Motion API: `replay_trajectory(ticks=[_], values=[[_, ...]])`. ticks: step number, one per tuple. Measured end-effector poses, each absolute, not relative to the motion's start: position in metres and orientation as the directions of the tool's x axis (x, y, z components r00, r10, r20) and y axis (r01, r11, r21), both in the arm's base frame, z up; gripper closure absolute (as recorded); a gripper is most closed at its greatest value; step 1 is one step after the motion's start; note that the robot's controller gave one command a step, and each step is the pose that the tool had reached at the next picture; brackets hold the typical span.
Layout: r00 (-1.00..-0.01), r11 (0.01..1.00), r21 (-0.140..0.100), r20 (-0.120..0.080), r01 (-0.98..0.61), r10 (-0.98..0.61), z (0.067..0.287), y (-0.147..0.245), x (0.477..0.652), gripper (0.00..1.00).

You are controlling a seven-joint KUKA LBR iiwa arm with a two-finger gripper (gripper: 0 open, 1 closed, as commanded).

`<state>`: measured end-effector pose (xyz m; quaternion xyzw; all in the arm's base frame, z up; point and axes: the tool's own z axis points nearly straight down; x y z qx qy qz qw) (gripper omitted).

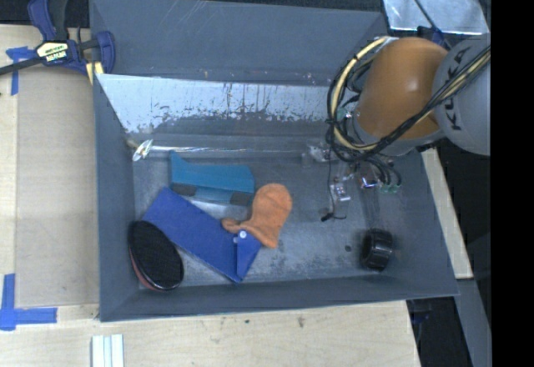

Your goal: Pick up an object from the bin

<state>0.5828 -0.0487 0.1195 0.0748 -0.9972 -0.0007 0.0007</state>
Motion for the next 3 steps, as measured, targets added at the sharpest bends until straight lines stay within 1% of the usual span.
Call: replay_trajectory(ticks=[1,2,3], values=[[-0.922,0.922,-0.002,-0.004,-0.388,-0.388,0.102,-0.024,0.573,0.00],[-0.976,0.976,0.000,-0.002,-0.219,-0.219,0.078,0.021,0.580,0.00],[-0.920,0.920,0.001,0.000,-0.393,-0.393,0.071,0.023,0.573,1.00]])
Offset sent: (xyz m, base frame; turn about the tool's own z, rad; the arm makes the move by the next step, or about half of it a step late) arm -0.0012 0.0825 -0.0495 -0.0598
